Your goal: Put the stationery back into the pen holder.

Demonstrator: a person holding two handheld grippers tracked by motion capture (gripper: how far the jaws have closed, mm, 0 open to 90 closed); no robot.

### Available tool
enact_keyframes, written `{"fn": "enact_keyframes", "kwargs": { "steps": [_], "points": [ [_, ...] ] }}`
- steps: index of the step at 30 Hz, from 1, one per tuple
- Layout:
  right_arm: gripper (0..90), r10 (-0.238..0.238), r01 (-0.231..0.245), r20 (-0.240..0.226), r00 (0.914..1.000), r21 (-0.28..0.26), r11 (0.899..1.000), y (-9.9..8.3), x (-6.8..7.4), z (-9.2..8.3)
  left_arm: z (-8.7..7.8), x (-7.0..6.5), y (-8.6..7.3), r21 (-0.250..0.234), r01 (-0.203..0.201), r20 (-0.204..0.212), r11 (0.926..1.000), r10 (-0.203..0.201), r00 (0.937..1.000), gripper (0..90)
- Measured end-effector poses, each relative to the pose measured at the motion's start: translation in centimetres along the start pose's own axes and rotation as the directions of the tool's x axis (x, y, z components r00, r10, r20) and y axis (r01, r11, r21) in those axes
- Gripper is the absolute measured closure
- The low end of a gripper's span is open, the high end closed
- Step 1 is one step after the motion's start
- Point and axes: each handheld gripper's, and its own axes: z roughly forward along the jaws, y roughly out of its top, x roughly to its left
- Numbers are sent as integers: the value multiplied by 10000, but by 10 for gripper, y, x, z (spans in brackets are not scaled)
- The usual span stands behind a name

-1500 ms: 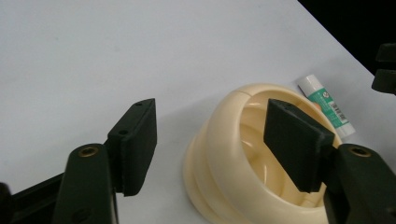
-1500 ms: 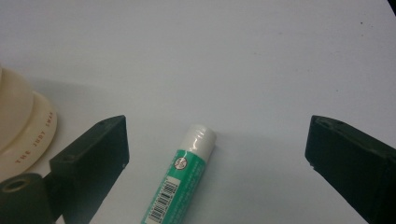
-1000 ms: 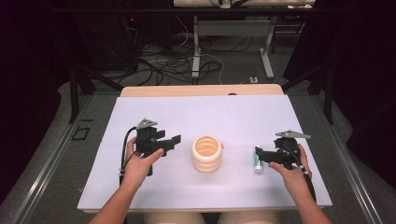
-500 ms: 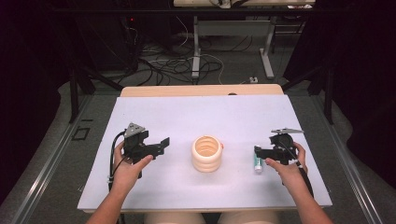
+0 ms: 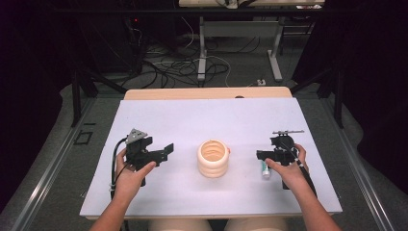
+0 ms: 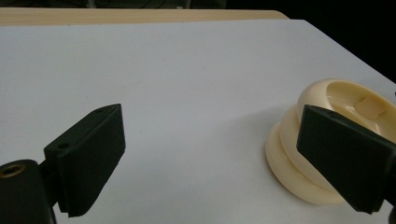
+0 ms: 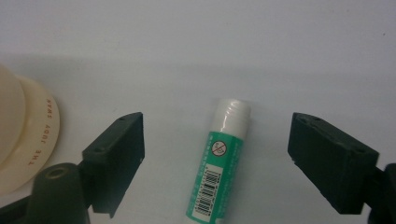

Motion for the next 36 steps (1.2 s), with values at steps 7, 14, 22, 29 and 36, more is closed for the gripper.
{"fn": "enact_keyframes", "kwargs": {
  "steps": [7, 14, 22, 29, 36],
  "points": [
    [279, 229, -241, 225, 9995, 560, 9981, 5, -2, 3, 0, 1, -1, -49, 165, 50, 9999, -165, 9999, 82],
    [413, 729, -760, 299, 9969, 1242, 9893, 3, -6, 10, 1, 2, -1, 14, 211, 81, 9998, -211, 9997, 85],
    [504, 1197, -1246, 380, 9921, 1787, 9760, 2, -10, 18, 3, 3, -3, 19, 284, 103, 9996, -284, 9995, 88],
    [529, 1250, -1320, 467, 9911, 2074, 9693, 1, -8, 23, 3, 3, -3, 54, 316, 109, 9995, -316, 9994, 88],
    [557, 1296, -1380, 518, 9902, 2226, 9651, 0, -6, 27, 4, 4, -3, 93, 319, 118, 9994, -320, 9994, 88]
  ]
}}
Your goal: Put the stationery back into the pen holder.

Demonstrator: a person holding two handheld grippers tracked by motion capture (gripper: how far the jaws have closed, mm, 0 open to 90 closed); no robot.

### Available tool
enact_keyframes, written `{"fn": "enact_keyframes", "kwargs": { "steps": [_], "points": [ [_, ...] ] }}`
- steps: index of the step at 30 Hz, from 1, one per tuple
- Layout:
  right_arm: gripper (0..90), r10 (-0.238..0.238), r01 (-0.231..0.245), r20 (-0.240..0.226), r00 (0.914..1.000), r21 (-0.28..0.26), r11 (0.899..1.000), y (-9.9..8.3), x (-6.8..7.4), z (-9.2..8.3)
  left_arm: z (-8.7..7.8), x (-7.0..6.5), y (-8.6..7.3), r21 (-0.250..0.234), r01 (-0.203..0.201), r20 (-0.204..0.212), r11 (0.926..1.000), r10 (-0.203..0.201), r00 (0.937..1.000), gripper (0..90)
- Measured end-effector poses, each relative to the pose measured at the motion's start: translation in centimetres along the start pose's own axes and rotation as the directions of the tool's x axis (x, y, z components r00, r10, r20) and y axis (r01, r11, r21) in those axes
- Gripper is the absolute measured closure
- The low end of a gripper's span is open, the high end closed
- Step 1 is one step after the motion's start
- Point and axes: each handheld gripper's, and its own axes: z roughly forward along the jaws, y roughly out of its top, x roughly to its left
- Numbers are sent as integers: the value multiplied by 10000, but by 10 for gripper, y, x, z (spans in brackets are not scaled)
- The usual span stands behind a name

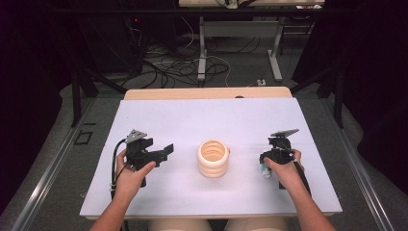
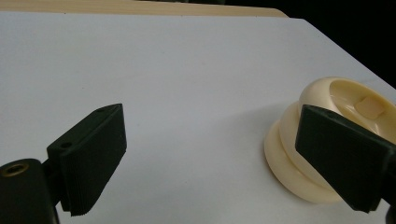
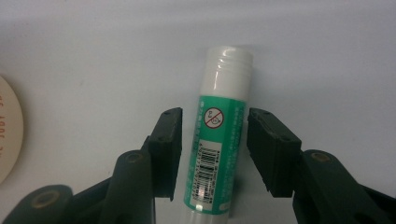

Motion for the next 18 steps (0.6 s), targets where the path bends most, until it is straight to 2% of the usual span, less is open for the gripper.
{"fn": "enact_keyframes", "kwargs": {
  "steps": [2, 8, 10, 18],
  "points": [
    [565, -111, 110, 82, 9999, 146, 9998, 0, 0, 1, 0, 0, 0, 11, 6, -12, 10000, -6, 10000, 88],
    [583, 32, -32, 47, 10000, 149, 9999, -1, 1, 4, 0, 1, 0, -14, 29, -18, 10000, -29, 10000, 88],
    [585, -113, 106, 149, 9998, 465, 9989, -1, 0, 4, 0, 1, 0, -9, 6, -55, 10000, -6, 10000, 88],
    [612, -73, 64, 256, 9996, 348, 9994, -2, 0, 8, -1, 2, 0, -35, 108, -35, 9999, -108, 9999, 88]
  ]
}}
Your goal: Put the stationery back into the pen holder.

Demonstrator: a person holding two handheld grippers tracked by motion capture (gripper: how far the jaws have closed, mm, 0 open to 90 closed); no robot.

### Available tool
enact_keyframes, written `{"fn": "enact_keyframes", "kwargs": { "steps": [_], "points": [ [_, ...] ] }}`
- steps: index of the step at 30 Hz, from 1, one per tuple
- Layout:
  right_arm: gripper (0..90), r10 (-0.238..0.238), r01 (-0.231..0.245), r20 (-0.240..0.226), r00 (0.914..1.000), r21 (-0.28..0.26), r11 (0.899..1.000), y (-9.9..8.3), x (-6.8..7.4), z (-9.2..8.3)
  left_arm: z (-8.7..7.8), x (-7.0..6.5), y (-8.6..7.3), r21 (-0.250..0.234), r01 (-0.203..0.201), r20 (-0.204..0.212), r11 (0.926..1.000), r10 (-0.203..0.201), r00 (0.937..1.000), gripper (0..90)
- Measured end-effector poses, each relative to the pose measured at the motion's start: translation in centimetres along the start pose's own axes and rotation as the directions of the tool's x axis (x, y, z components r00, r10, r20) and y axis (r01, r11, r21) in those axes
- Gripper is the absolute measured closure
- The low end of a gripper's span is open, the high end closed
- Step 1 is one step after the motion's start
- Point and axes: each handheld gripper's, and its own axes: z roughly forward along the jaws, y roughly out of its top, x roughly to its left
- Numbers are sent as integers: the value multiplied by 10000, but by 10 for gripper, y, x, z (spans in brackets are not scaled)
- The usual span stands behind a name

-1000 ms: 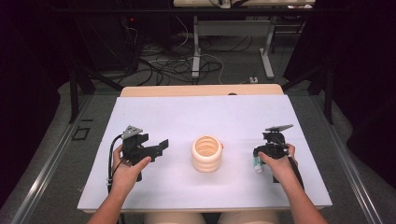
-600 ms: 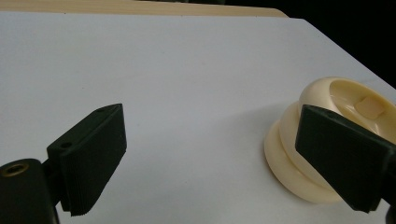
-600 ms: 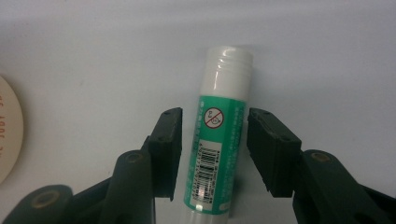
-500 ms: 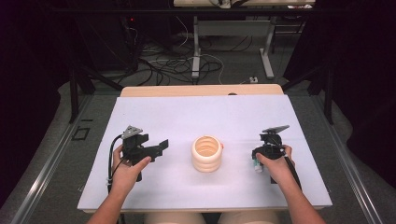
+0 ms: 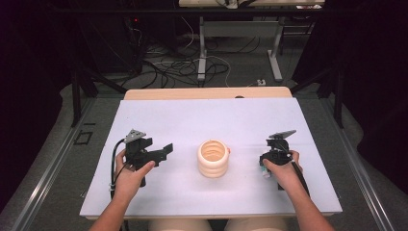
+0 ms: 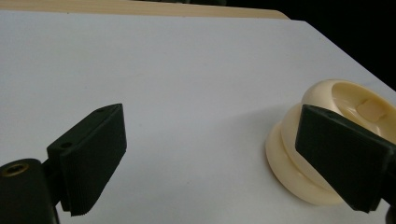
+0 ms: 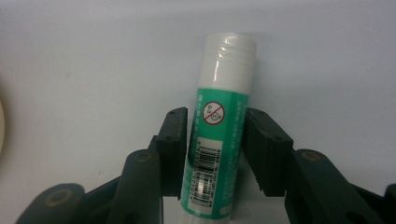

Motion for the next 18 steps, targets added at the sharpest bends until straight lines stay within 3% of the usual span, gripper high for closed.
{"fn": "enact_keyframes", "kwargs": {
  "steps": [18],
  "points": [
    [651, 136, -135, 105, 9999, -16, 9999, 0, 1, 0, 1, 0, 0, 13, 47, 6, 10000, -47, 10000, 89]
  ]
}}
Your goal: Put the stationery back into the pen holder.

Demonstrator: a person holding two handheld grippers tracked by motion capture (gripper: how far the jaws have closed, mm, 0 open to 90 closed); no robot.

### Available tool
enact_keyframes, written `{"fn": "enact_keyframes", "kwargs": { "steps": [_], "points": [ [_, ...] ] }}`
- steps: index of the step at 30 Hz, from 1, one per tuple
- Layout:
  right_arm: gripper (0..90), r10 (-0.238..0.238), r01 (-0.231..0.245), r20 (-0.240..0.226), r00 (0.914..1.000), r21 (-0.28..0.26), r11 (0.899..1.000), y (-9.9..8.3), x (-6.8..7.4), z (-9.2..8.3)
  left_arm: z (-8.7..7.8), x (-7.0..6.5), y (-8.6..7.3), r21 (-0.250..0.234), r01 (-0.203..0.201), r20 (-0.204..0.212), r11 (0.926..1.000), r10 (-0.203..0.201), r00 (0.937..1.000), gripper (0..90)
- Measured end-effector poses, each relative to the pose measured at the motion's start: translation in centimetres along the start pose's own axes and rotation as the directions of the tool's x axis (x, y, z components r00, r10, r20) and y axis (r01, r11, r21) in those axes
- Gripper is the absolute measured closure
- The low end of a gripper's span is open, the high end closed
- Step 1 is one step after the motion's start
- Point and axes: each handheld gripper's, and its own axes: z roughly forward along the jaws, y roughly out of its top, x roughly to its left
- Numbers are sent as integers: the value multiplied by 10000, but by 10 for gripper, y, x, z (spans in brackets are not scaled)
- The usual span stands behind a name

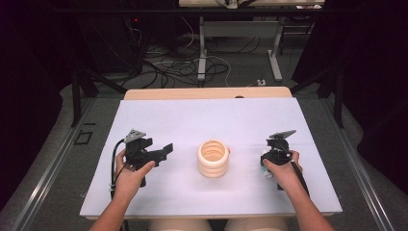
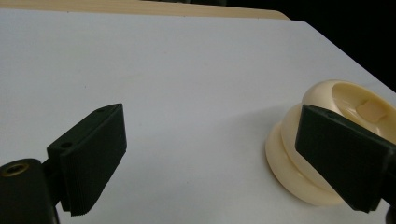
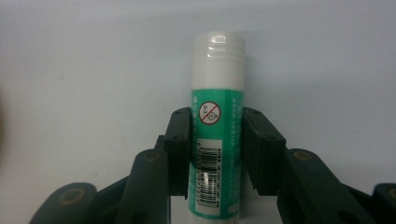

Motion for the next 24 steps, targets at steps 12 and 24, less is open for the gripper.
{"fn": "enact_keyframes", "kwargs": {
  "steps": [12, 24],
  "points": [
    [654, -48, 33, -436, 9990, -343, 9994, 0, 1, -7, 0, 1, 0, -50, 24, 6, 10000, -24, 10000, 89],
    [654, -959, 550, -1450, 9848, -2634, 9631, -3, 18, -38, -1, 2, 0, -158, 48, -35, 9999, -49, 10000, 88]
  ]
}}
